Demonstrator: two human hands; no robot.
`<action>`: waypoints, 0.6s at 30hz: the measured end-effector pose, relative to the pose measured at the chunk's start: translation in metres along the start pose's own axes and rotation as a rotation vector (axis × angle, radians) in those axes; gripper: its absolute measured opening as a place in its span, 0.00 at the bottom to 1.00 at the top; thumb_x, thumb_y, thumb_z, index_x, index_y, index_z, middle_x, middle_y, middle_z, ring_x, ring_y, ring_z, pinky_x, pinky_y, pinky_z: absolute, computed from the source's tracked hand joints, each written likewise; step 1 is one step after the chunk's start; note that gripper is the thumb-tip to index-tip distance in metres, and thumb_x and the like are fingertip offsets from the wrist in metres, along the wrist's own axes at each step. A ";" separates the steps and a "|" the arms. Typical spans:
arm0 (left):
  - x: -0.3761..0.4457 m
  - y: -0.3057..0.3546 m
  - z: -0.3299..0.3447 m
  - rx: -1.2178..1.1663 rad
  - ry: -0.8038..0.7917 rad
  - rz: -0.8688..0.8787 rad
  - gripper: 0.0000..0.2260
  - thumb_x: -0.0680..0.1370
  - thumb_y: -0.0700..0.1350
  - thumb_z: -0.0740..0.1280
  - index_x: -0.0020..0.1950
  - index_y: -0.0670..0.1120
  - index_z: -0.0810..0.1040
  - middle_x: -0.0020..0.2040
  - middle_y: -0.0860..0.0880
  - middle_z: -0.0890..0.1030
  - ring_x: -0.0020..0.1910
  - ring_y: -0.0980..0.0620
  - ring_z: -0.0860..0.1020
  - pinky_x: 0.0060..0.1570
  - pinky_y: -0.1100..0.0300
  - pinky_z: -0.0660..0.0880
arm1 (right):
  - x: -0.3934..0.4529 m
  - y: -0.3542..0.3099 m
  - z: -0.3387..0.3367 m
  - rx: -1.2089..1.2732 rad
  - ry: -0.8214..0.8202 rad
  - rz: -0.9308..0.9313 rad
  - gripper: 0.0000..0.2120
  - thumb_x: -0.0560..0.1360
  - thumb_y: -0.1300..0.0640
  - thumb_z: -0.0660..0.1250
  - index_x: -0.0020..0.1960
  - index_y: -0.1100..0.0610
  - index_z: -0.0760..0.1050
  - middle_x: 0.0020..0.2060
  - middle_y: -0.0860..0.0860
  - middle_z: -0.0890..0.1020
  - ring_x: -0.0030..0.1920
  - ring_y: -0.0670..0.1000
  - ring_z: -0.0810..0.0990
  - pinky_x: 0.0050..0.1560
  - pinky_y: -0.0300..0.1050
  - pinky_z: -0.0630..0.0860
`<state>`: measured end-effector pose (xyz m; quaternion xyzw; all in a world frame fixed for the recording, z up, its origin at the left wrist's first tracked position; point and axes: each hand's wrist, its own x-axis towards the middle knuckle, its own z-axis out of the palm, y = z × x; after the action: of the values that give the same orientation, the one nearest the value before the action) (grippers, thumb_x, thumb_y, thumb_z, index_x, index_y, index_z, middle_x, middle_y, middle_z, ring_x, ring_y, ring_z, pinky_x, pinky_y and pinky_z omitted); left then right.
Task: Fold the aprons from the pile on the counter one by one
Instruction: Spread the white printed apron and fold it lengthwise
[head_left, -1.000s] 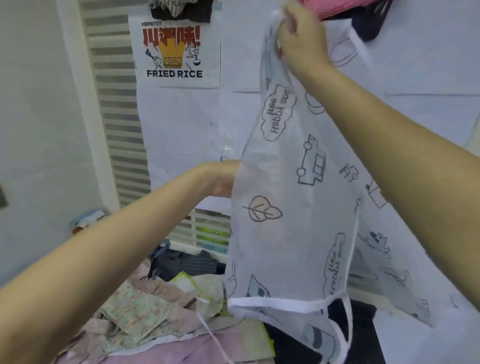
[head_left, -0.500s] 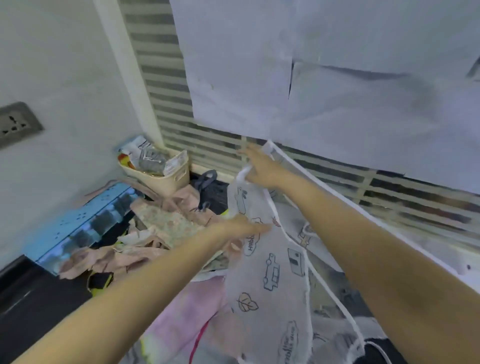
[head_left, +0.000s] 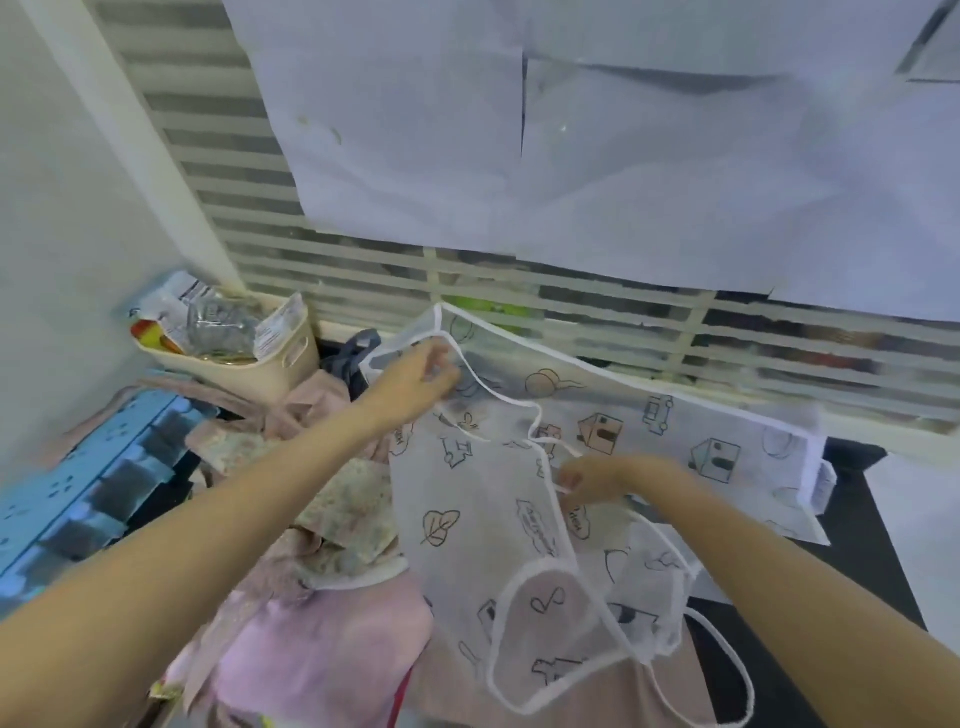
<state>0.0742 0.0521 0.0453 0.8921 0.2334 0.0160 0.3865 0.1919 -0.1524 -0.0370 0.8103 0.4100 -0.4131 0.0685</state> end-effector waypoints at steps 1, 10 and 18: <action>-0.011 0.019 0.011 -0.023 -0.147 0.121 0.23 0.79 0.52 0.62 0.72 0.46 0.64 0.67 0.50 0.71 0.66 0.51 0.70 0.57 0.62 0.67 | 0.006 -0.001 0.006 0.006 -0.009 -0.017 0.27 0.79 0.43 0.59 0.71 0.58 0.65 0.68 0.52 0.71 0.66 0.55 0.71 0.67 0.49 0.67; -0.039 0.015 0.104 0.930 -0.863 0.245 0.43 0.72 0.48 0.72 0.77 0.51 0.46 0.63 0.45 0.74 0.68 0.42 0.67 0.71 0.39 0.54 | -0.020 0.024 0.009 -0.009 0.000 0.110 0.17 0.80 0.48 0.57 0.58 0.60 0.74 0.50 0.52 0.76 0.48 0.51 0.75 0.52 0.42 0.69; 0.006 -0.004 0.065 0.554 -0.604 0.248 0.12 0.79 0.42 0.60 0.57 0.40 0.78 0.45 0.44 0.77 0.44 0.48 0.73 0.45 0.56 0.68 | -0.067 0.045 0.040 0.422 -0.173 0.105 0.32 0.76 0.40 0.62 0.75 0.49 0.57 0.73 0.48 0.63 0.73 0.53 0.60 0.74 0.59 0.51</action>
<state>0.0919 0.0129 -0.0040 0.9482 -0.0039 -0.2626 0.1786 0.1781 -0.2411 -0.0244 0.7884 0.2645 -0.5534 -0.0464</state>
